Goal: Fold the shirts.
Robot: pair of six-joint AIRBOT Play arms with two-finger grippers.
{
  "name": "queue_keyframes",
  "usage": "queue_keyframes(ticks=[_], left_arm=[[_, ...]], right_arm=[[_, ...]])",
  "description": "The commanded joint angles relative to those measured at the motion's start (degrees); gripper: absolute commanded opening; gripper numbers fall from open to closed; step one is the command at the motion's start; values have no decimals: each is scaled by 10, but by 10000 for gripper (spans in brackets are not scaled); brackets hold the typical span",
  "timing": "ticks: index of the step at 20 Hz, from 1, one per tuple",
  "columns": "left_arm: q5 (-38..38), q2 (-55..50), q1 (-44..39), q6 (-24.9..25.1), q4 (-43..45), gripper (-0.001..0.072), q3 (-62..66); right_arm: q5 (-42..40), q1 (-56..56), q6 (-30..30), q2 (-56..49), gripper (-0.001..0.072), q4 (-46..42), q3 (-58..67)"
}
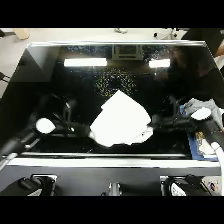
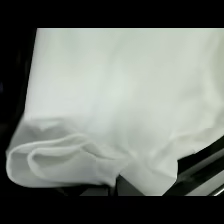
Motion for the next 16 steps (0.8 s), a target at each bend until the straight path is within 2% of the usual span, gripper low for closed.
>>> queue_keyframes(ticks=[1,4,6,9,10,11,13,16], left_arm=[[0,106,28,30,112,23,184],[21,184,79,-14,175,23,399],[41,215,107,-30,183,23,490],[33,240,113,-18,191,23,520],[21,240,113,-18,217,23,520],[14,239,113,-24,256,23,520],[17,233,114,-68,362,23,520],[-27,212,114,-100,475,23,520]], right_arm=[[7,0,-20,70,16,11,194],[-29,0,-4,143,16,-8,444],[-62,0,1,188,17,-33,548],[-113,0,13,244,17,-87,591],[-120,0,24,258,17,-135,591],[-119,0,43,264,17,-191,591],[-110,0,108,264,17,-298,591],[-101,0,165,242,17,-394,591]])
